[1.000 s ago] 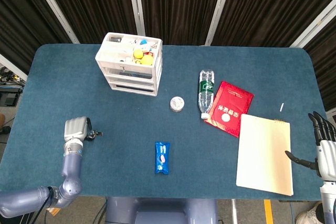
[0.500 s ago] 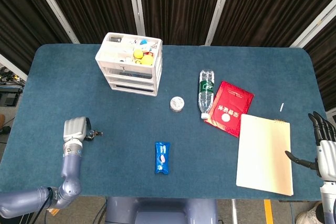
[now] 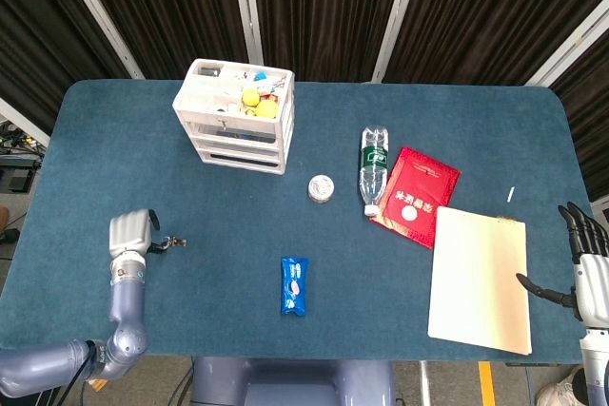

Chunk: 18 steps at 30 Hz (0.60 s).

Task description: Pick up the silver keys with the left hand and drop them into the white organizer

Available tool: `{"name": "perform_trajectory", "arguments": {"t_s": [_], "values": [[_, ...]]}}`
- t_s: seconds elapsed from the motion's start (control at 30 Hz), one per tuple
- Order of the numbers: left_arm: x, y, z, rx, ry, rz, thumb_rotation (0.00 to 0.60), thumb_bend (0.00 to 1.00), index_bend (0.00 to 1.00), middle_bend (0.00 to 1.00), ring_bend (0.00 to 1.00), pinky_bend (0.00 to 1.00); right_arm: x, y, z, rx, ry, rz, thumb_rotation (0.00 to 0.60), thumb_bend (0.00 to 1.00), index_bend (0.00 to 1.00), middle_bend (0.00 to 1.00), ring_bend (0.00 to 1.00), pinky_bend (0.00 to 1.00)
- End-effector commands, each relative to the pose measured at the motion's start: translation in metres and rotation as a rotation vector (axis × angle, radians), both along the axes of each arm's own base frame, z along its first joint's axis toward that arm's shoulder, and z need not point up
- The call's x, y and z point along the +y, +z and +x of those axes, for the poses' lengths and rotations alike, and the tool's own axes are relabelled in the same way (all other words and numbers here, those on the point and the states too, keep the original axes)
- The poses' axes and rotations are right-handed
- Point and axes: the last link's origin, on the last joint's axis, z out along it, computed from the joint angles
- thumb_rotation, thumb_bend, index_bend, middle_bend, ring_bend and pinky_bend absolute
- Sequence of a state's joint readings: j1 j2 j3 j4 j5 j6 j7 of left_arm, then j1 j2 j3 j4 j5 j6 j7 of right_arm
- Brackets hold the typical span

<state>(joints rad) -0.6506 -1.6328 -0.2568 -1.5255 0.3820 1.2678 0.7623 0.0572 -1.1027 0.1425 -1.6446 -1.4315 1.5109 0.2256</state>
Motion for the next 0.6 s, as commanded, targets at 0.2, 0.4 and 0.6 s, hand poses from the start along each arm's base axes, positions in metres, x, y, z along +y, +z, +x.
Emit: {"name": "perform_trajectory", "arguments": {"t_s": [0.2, 0.4, 0.6], "values": [[-0.0059, -0.0067, 0.0009, -0.123, 0.118, 0.037, 0.600, 0.23, 0.46, 0.95, 0.84, 0.72, 0.0000, -0.0001, -0.0001, -0.001, 0.000, 0.001, 0.600, 0.07, 0.00, 0.00, 0.00, 0.00], [-0.0062, -0.0075, 0.0029, -0.142, 0.111, 0.050, 0.600, 0.23, 0.46, 0.95, 0.84, 0.72, -0.0003, 0.0002, 0.0003, -0.003, 0.002, -0.001, 0.600, 0.07, 0.00, 0.00, 0.00, 0.00], [-0.0057, -0.0078, 0.0027, -0.135, 0.104, 0.048, 0.600, 0.24, 0.46, 0.95, 0.84, 0.72, -0.0013, 0.0004, 0.0004, -0.003, 0.002, 0.001, 0.600, 0.07, 0.00, 0.00, 0.00, 0.00]]}}
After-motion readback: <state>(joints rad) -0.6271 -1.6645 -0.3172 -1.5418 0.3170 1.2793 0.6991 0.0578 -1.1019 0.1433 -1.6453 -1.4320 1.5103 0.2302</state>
